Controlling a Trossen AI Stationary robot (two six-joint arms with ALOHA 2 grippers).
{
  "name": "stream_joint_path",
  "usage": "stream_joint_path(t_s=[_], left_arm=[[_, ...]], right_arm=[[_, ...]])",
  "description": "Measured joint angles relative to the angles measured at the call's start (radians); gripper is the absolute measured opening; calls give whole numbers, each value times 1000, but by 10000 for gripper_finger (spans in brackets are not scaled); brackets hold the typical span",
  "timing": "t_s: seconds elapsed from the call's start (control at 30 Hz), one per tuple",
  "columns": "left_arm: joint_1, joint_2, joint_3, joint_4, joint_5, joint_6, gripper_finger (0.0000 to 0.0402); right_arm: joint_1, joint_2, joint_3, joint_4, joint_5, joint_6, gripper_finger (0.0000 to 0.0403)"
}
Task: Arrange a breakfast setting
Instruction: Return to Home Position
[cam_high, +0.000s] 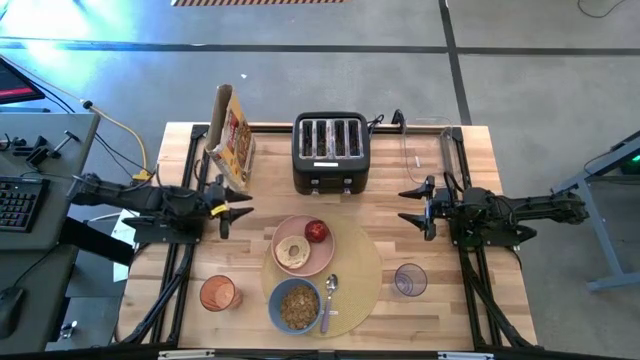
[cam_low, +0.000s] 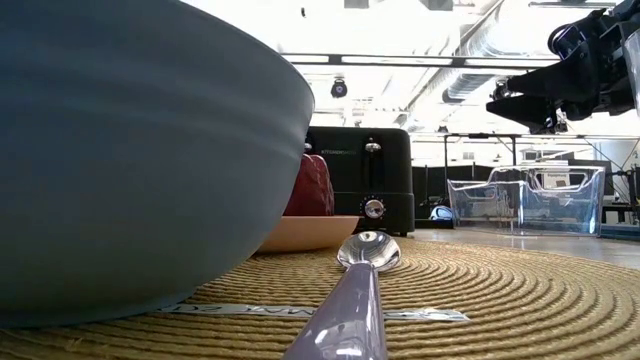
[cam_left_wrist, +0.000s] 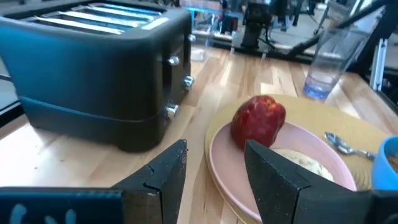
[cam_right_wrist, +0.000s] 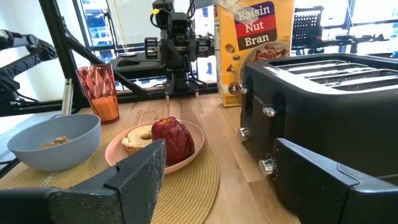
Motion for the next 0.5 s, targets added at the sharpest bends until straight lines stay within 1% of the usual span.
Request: stream_joint_path(t_s=[0.23, 0.43, 0.5], left_arm=[[62, -117, 0, -20, 0, 0, 151], [128, -229, 0, -21, 0, 0, 151], [147, -238, 1, -8, -1, 0, 151]], right_arm=[[-9, 0, 0, 0, 0, 0, 287], [-91, 0, 0, -1, 0, 0, 287], [-122, -1, 0, -3, 0, 0, 287]])
